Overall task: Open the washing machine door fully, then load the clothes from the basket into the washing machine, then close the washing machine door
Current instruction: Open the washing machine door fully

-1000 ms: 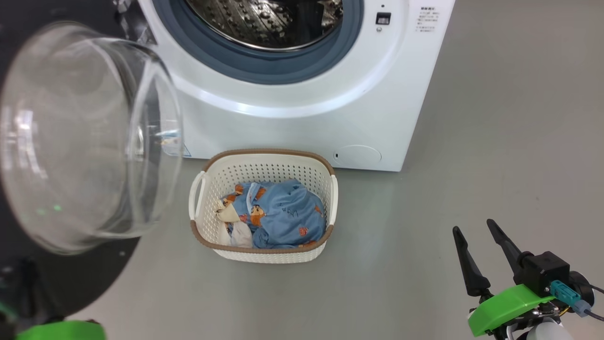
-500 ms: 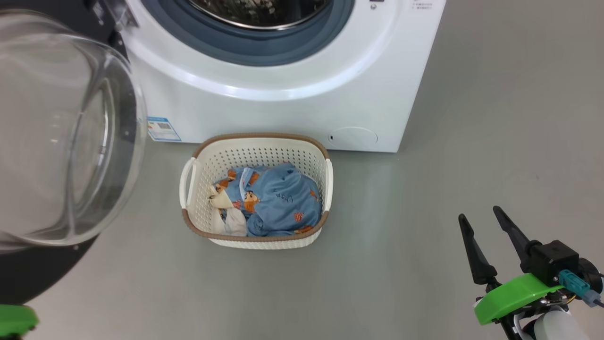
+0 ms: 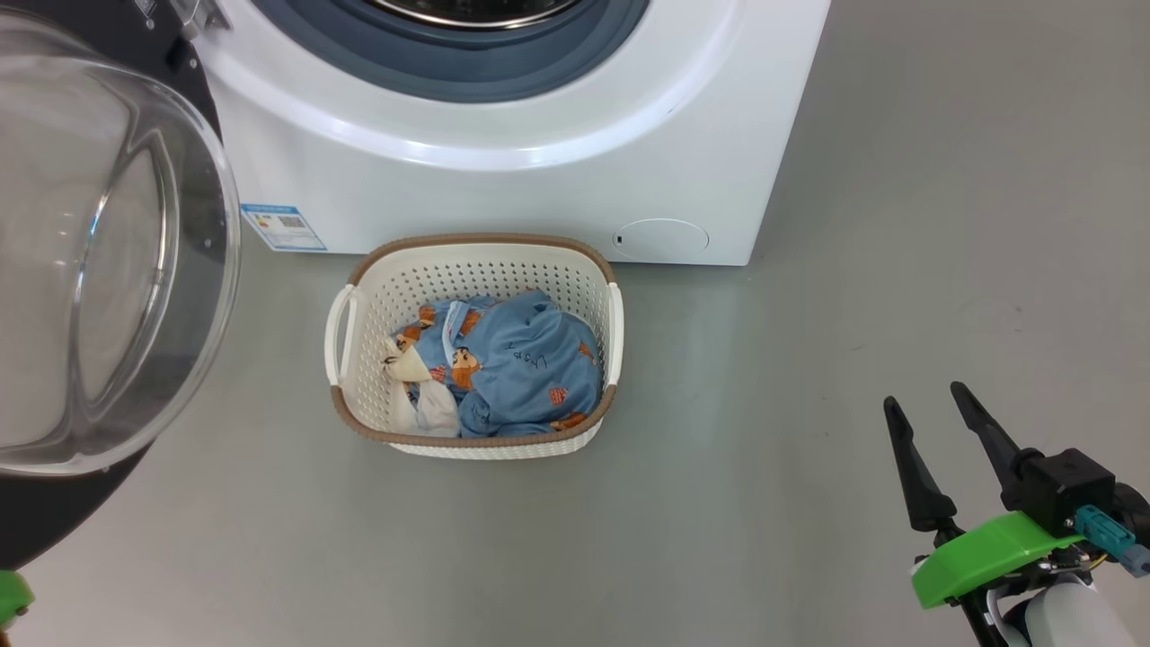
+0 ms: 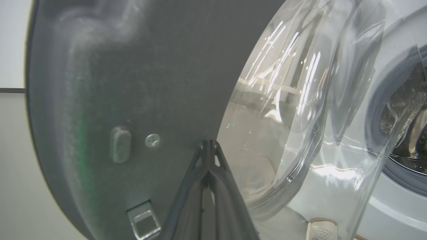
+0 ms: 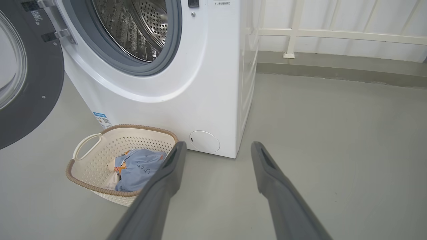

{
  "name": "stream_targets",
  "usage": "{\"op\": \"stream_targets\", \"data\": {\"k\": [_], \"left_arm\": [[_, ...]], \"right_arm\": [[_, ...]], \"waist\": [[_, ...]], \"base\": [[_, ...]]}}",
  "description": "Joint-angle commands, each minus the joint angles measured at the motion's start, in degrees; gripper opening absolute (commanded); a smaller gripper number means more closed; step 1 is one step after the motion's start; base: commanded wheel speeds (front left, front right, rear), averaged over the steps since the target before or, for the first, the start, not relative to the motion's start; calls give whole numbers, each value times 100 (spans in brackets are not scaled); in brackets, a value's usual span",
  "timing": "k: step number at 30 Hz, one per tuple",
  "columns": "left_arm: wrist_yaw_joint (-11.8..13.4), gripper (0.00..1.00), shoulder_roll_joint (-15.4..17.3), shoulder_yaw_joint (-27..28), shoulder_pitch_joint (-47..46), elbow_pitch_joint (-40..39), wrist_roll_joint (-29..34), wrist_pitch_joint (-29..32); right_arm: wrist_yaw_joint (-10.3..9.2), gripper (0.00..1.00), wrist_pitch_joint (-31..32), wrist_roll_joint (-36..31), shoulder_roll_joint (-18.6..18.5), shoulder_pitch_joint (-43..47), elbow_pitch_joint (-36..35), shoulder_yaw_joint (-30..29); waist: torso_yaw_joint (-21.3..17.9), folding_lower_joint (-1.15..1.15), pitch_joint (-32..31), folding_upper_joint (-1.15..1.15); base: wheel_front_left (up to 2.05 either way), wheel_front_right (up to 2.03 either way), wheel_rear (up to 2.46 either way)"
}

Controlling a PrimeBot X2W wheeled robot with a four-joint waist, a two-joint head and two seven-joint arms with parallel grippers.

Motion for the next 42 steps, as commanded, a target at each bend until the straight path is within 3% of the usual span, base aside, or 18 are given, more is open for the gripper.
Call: {"op": "stream_targets", "data": {"k": [1, 15, 19, 22, 24, 25, 34, 42], "left_arm": [[-31, 0, 273, 253, -148, -97, 108, -29], [-332, 0, -26, 191, 243, -661, 445, -29], [-352, 0, -93, -98, 588, -1048, 482, -29], [-219, 2, -101, -501, 850, -1252, 275, -29], [-122, 60, -102, -815, 1012, -1420, 200, -29], [-71, 100, -103, -963, 1086, -1515, 191, -29], [230, 100, -104, -1987, 1548, -2090, 125, -29], [248, 100, -104, -2605, 1798, -2272, 214, -29]], "right_arm": [[36, 100, -69, 60, 16, -117, -129, 121], [36, 100, -69, 67, 173, -93, -39, 133], [36, 100, -69, 77, 207, -61, -14, 151], [36, 100, -69, 82, 238, -37, -5, 159], [36, 100, -69, 88, 258, -22, -6, 158], [36, 100, -69, 91, 268, -15, -8, 158], [36, 100, -69, 65, 347, 35, -103, 146], [36, 100, -69, -36, 423, 78, -206, 124]], "waist": [[-9, 0, -20, 0], [-50, 0, -267, 0], [-74, 0, -372, 0], [-102, 0, -452, 0], [-121, 0, -497, 0], [-134, 0, -518, 0], [-349, 0, -675, 0], [-619, 0, -760, 0]], "base": [[0, 0, 0], [0, 0, 0], [0, 0, 0], [0, 0, 0], [0, 0, 0], [0, 0, 0], [0, 0, 0], [0, 0, 0]]}}
